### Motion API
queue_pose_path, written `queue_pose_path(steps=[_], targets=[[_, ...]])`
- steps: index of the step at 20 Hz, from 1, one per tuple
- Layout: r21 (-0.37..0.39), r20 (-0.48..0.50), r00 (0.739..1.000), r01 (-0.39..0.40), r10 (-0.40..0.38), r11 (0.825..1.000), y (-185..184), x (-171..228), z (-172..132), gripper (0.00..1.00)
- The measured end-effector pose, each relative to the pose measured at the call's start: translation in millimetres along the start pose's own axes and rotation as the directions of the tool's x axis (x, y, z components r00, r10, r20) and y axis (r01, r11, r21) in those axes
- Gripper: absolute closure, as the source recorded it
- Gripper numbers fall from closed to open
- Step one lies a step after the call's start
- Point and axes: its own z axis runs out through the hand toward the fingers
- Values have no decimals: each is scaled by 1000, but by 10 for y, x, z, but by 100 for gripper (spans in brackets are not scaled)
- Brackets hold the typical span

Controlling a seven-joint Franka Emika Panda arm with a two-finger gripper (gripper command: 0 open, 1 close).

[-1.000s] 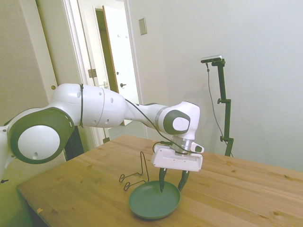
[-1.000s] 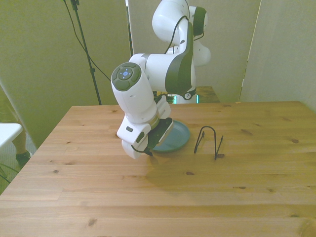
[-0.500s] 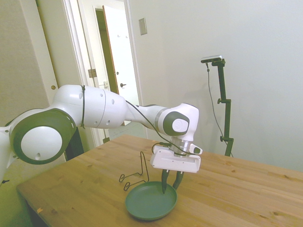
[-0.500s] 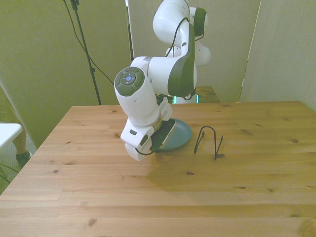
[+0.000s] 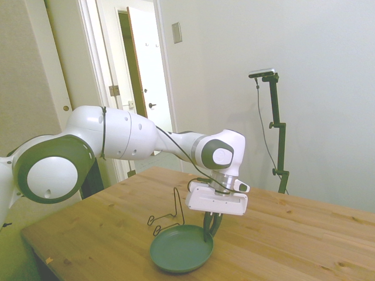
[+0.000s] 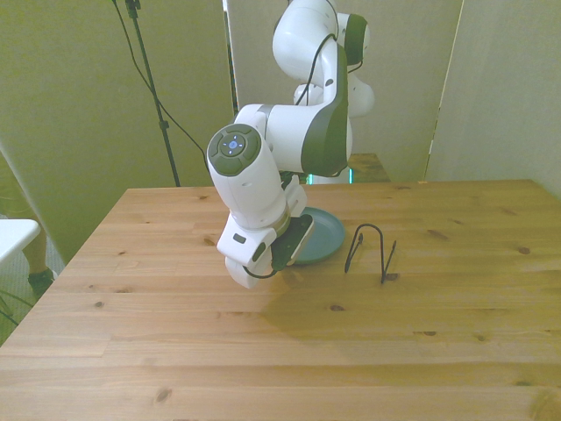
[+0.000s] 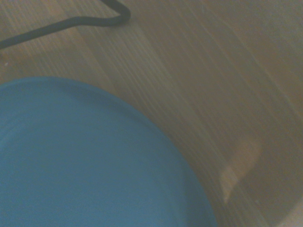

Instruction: Load the plate

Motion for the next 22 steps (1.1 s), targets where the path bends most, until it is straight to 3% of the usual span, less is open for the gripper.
queue_pose_path(steps=[9, 17, 22], targets=[[-67, -55, 998, 15, -18, 998, -52, -214, -107, 100], [-160, -167, 984, 39, -66, 986, -526, -1160, -524, 100], [-218, -336, 940, -26, -50, 976, -807, -1756, -924, 100]])
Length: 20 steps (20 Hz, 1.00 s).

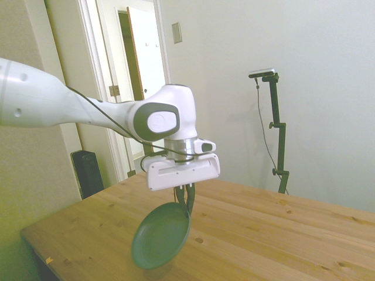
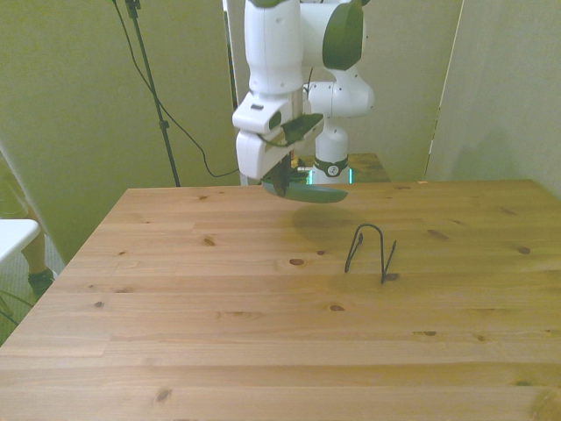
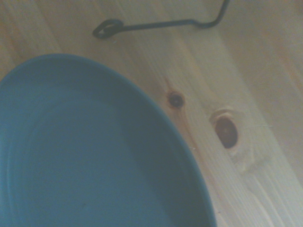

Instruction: Load the plate

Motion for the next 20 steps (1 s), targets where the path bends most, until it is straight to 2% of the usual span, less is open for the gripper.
queue_pose_path(steps=[3, 5, 10, 15, 20], targets=[[-30, -98, 994, -59, 56, 998, -174, -145, -322, 100], [-48, -190, 975, -125, 113, 991, -314, -122, -472, 100], [-69, -292, 937, -219, 190, 973, -452, 99, -510, 100], [-99, -378, 902, -265, 209, 959, -551, 259, -542, 100], [-138, -467, 865, -276, 183, 951, -793, 287, -522, 100]])
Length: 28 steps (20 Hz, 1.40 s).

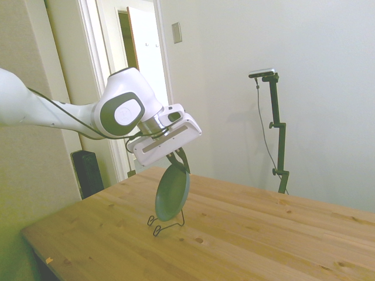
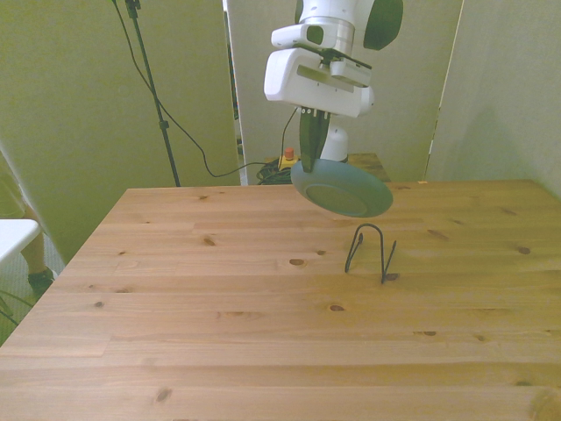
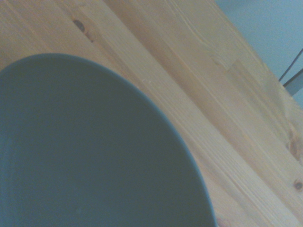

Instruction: Load the plate

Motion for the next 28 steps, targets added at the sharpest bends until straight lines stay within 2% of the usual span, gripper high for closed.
queue_pose_path(steps=[7, 13, 21, 28], targets=[[-32, -150, 988, 19, -23, 999, -397, -361, -84, 100], [-63, -245, 969, 3, -19, 998, -508, -446, -185, 100], [-114, -318, 948, -10, -27, 993, -619, -466, -134, 100], [-139, -326, 945, -6, -40, 990, -837, -568, 55, 100]])
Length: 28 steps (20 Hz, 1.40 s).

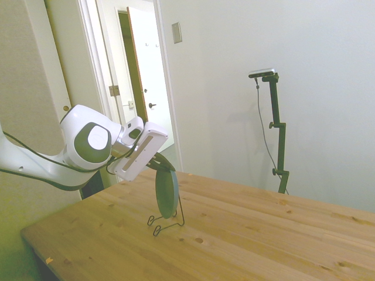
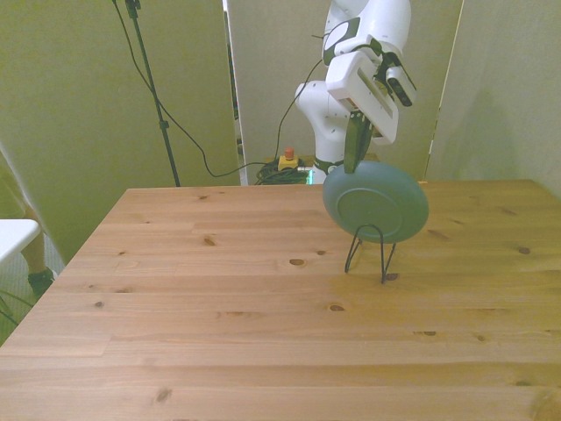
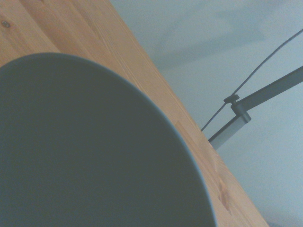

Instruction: Load the plate

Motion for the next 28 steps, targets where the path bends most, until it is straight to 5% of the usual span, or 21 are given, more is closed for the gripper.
queue_pose_path(steps=[23, 24, 28], targets=[[-31, 12, 1000, 21, -21, 999, -379, -94, 303, 100], [-32, 12, 1000, 17, -17, 999, -375, -96, 308, 0], [-36, 18, 1000, 7, -6, 999, -335, -108, 339, 0]])
